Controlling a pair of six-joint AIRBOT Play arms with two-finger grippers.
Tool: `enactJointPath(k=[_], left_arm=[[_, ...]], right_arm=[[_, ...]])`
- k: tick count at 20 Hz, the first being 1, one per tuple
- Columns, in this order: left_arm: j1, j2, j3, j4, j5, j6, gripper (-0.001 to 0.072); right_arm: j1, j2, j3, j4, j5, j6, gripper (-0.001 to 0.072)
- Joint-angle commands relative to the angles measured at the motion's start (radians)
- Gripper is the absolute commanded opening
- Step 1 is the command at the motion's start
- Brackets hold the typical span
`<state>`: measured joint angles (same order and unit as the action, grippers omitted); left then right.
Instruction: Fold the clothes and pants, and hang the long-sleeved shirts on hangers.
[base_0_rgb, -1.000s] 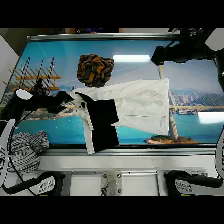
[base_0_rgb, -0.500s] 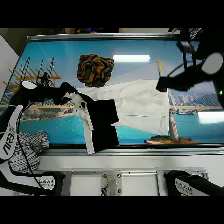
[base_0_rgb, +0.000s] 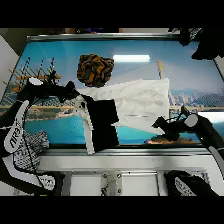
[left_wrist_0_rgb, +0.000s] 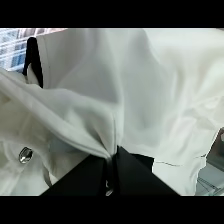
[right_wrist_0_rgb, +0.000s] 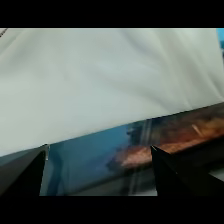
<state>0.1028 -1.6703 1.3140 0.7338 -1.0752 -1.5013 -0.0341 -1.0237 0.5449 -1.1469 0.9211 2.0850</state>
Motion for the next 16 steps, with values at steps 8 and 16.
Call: enactJointPath(k=[8, 16], left_arm=[[0.023, 0.069, 0.004, 0.011, -0.024, 0.003, 0.0017], [0.046, 0.579, -0.279, 0.161, -0.192, -0.015, 0.0017]], right_arm=[[0.151, -0.141, -0.057, 0.18, -0.424, -0.051, 0.0431], [-0.158, -0.256, 0.716, -0.154, 0.029, -0.324, 0.0022]])
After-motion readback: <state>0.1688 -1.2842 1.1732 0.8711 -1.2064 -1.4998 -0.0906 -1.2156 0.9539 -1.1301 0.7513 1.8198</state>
